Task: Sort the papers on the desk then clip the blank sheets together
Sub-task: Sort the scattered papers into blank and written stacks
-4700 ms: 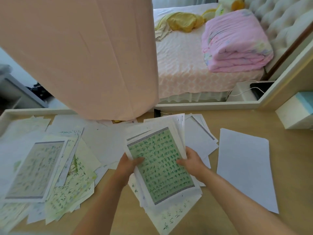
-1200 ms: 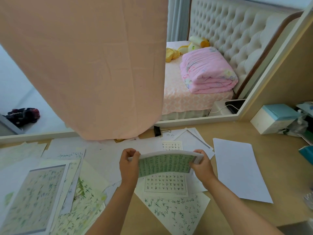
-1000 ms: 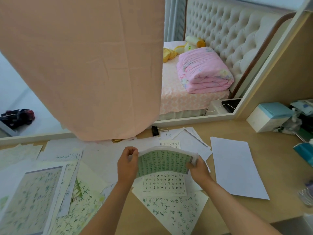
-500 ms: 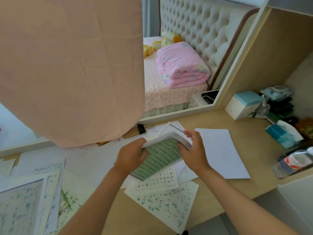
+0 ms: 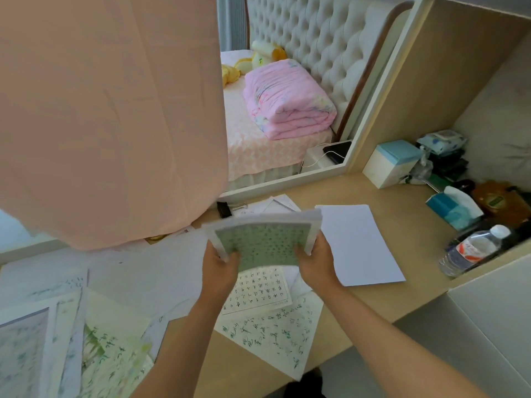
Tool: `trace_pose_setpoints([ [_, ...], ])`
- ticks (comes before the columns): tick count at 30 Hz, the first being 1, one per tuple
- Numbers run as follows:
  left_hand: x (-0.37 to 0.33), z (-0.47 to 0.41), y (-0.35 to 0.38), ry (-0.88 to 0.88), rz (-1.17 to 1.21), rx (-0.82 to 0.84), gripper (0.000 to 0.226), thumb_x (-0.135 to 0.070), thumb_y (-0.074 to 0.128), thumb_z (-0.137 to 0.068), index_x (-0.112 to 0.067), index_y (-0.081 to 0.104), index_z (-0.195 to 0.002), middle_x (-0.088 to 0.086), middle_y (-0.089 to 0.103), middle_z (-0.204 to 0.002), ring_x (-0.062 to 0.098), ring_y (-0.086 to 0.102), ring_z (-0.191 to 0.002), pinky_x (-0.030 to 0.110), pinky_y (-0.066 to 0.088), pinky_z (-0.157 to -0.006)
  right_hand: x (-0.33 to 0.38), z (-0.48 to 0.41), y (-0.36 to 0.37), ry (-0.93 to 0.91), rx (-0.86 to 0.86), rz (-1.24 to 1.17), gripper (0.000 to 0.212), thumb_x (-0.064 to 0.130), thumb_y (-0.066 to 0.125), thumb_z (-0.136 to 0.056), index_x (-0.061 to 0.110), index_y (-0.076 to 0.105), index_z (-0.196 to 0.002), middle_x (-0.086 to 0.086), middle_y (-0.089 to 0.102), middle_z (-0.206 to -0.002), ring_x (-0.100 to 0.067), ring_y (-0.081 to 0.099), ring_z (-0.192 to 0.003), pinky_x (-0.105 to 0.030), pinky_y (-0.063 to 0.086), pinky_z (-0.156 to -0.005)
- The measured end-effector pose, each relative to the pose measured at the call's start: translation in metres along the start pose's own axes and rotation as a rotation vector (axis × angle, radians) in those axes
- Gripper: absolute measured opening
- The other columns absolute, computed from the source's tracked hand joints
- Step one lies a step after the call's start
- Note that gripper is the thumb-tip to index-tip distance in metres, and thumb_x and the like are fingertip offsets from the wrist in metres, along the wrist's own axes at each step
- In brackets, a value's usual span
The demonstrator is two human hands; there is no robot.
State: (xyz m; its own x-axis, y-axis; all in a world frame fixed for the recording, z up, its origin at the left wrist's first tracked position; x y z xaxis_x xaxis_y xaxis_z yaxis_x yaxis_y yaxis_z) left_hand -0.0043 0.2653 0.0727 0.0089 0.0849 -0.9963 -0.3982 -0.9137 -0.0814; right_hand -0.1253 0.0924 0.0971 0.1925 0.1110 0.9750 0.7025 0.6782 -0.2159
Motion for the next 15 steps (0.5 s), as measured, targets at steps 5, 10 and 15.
trace_pose_setpoints([
  [5,0.036,0.012,0.018,-0.025,-0.231,0.118,0.029,-0.016,0.055,-0.098,-0.027,0.041,-0.121,-0.008,0.056,-0.115,0.01,0.056,-0.105,0.012,0.045,-0.078,-0.049,0.004,-0.003,0.112,0.144,0.179,0.041,0.009,0.046,-0.101,0.028,0.026,-0.132,0.007,0.056,-0.118,-0.013,0.059,-0.109,-0.027,0.052,-0.085],
  [10,0.03,0.0,0.041,-0.021,-0.454,0.114,0.014,-0.009,0.044,-0.099,-0.017,0.042,-0.11,-0.001,0.056,-0.102,0.018,0.058,-0.092,0.033,0.05,-0.074,-0.056,-0.024,-0.023,0.126,0.161,0.295,0.024,0.01,0.036,-0.102,0.018,0.029,-0.124,-0.008,0.058,-0.112,-0.027,0.061,-0.104,-0.049,0.055,-0.086],
  [15,0.004,-0.024,0.105,-0.173,-0.473,0.158,0.011,-0.011,0.041,-0.097,-0.016,0.036,-0.106,0.001,0.056,-0.098,0.018,0.061,-0.084,0.042,0.056,-0.069,-0.058,-0.076,-0.073,0.175,0.094,0.304,0.023,0.008,0.034,-0.102,0.014,0.035,-0.124,-0.003,0.058,-0.108,-0.022,0.062,-0.085,-0.039,0.053,-0.065],
])
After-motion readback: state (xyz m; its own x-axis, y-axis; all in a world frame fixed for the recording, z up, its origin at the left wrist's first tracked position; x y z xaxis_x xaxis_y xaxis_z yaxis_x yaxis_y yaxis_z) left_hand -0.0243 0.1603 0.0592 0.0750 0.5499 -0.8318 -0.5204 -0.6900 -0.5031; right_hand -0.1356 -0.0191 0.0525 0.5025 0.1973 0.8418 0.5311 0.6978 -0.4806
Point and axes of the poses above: each hand's wrist, its own z-axis away from the middle knuckle, its own y-axis out of the palm, x = y × z, the point moved 2 cm from there along -z, towards the middle knuckle
